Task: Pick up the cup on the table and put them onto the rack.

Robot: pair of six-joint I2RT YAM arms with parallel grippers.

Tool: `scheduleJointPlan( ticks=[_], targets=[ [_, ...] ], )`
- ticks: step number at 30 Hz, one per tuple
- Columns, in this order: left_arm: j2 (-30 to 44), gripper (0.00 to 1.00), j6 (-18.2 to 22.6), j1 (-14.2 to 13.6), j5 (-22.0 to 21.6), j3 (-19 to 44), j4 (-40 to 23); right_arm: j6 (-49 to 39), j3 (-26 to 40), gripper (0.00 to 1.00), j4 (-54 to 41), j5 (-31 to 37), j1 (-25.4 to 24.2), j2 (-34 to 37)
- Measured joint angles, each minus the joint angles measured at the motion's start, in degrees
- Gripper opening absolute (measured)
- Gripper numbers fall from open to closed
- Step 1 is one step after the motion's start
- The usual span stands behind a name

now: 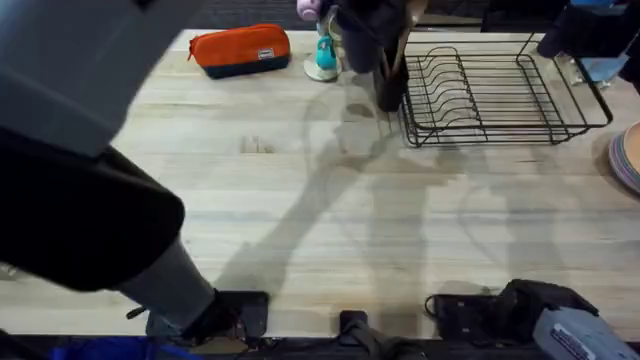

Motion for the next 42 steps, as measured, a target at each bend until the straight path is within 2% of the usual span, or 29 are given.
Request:
scheduleJointPlan(
  ticks=[1, 5, 9, 17, 20, 21, 42],
  targets=[
    [0.0, 0.039, 0.0, -4.7, 0.0, 0.0, 2.9, 0.2, 0.0, 0.996, -1.0, 0.0, 0.0, 0.0],
    [0.0, 0.039, 0.0, -8.2, 0.1, 0.0, 6.3, 0.2, 0.0, 0.996, -1.2, 0.0, 0.0, 0.0],
    [0.0, 0.040, 0.0, -9.9, 0.1, 0.0, 8.9, 0.2, 0.0, 0.995, -1.1, 0.0, 0.0, 0.0],
    [2.1, 0.040, 0.0, -10.4, 1.5, 0.2, 11.9, 0.2, 0.1, 0.996, -1.1, 0.0, 0.0, 0.0],
    [4.8, 0.040, 0.0, -10.4, 3.5, 0.2, 12.2, 0.2, 0.1, 0.997, -1.1, 0.0, 0.0, 0.0],
    [8.0, 0.041, 0.0, -10.4, 4.8, 0.2, 12.5, 0.2, 0.1, 0.996, -1.1, 0.0, 0.0, 0.0],
    [18.8, 0.039, 0.0, -10.4, 6.3, 0.2, 13.6, 0.2, 0.1, 0.996, -1.1, 0.0, 0.0, 0.0]
  ],
)
